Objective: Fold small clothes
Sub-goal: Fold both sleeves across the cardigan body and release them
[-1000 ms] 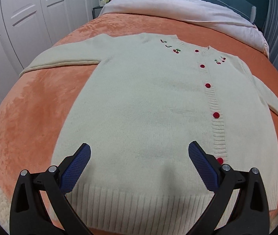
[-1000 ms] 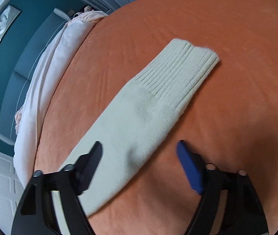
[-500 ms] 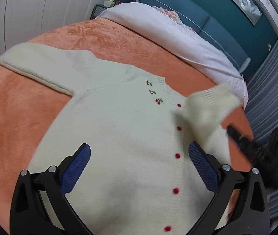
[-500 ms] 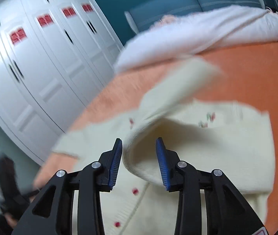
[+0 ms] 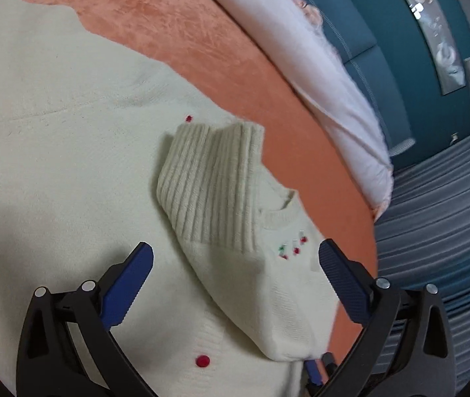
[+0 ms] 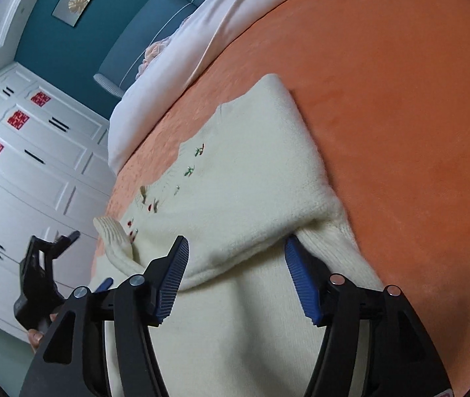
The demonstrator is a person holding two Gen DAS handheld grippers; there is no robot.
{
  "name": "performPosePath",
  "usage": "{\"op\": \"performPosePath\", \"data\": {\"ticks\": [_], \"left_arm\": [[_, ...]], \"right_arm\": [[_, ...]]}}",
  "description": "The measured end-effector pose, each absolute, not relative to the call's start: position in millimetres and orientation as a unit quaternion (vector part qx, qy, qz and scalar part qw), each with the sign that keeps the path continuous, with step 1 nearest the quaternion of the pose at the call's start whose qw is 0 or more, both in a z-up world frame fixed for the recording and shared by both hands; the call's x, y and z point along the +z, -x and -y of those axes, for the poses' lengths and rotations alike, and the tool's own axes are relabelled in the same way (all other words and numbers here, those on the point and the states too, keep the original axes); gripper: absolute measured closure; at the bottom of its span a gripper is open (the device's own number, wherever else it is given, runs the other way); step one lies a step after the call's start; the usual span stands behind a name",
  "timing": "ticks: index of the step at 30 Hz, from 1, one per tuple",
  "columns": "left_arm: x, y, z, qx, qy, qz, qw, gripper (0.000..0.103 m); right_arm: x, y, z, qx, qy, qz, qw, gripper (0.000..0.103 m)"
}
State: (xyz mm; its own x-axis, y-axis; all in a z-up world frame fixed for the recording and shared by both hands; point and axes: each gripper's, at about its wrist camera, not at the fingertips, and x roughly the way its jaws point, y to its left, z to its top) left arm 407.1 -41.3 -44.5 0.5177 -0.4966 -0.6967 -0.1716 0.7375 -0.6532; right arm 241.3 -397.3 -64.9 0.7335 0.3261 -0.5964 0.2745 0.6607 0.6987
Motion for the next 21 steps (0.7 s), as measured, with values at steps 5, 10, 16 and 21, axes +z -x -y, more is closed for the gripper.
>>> {"op": "performPosePath", "data": {"ticks": [5, 10, 16, 21], "left_arm": [[-56.3, -451.5, 50.8, -0.049, 0.297, -0.533, 0.791, 0.068], [-19.2, -422.9, 11.9, -0.151, 0.339, -0.385, 0.845, 0.084], [-85.7, -409.2, -31.1, -0.134, 0.361, -0.447, 0.808, 0.087], [-35.3, -352.4, -130.5, -0.083, 0.400, -0.371, 0.834, 0.039]], "right_arm": [[-50.8, -259.4, 383.1, -0.003, -0.385, -0.355, 0.852, 0.067], [-27.4, -240.0, 388.1, 0.003, -0.373, -0.278, 0.885, 0.091], [-61.6, -253.8, 381.4, -0.041, -0.351, -0.368, 0.860, 0.085], [-28.4, -226.6, 362.0, -0.055, -0.293, -0.378, 0.877, 0.063]]}}
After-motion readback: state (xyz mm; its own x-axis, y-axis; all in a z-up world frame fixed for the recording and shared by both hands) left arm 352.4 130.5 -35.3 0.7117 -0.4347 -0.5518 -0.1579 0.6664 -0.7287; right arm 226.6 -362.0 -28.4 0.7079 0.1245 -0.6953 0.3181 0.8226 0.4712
